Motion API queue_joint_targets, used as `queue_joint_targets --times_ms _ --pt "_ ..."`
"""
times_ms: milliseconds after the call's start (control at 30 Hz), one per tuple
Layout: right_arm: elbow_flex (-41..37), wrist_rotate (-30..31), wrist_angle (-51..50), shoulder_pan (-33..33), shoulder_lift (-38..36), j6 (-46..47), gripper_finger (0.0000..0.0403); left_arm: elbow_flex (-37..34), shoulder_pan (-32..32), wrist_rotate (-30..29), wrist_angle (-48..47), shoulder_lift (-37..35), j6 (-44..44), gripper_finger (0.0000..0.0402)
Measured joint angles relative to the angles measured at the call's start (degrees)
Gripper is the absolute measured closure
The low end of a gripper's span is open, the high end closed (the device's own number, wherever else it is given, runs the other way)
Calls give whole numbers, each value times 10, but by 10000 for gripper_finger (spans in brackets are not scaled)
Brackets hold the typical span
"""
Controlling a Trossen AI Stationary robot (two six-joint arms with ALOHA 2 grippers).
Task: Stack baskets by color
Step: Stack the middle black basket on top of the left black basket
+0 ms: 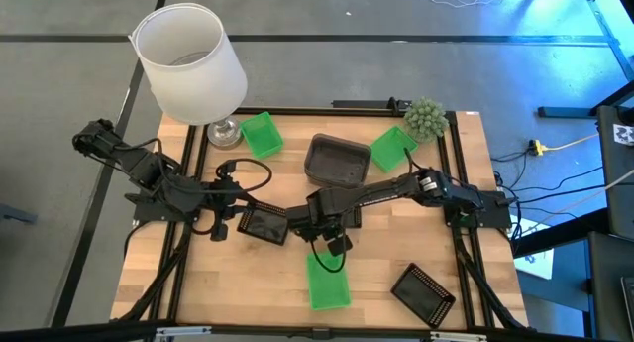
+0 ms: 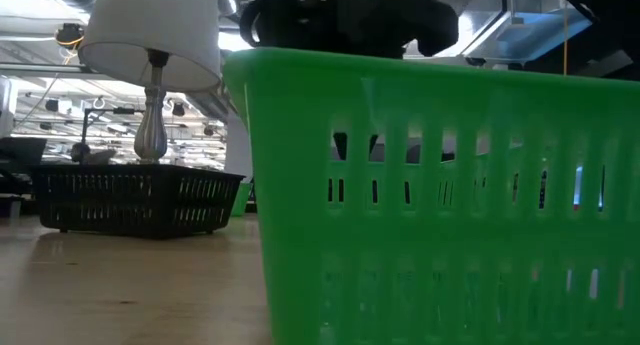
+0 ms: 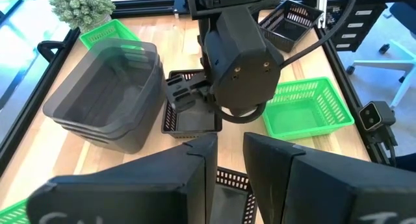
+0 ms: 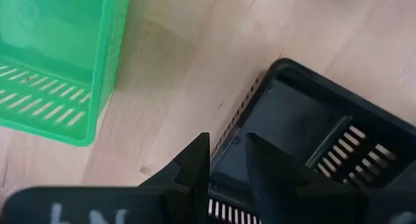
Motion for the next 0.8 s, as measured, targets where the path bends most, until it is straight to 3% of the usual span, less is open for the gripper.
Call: queue_joint_targets --times_ms 333,600,800 --pt "-39 1 20 0 0 22 305 0 0 0 0 0 0 335" --pt "-114 10 104 -2 0 22 308 0 0 0 0 0 0 335" --pt "-110 13 110 -6 0 37 389 0 0 0 2 0 0 335"
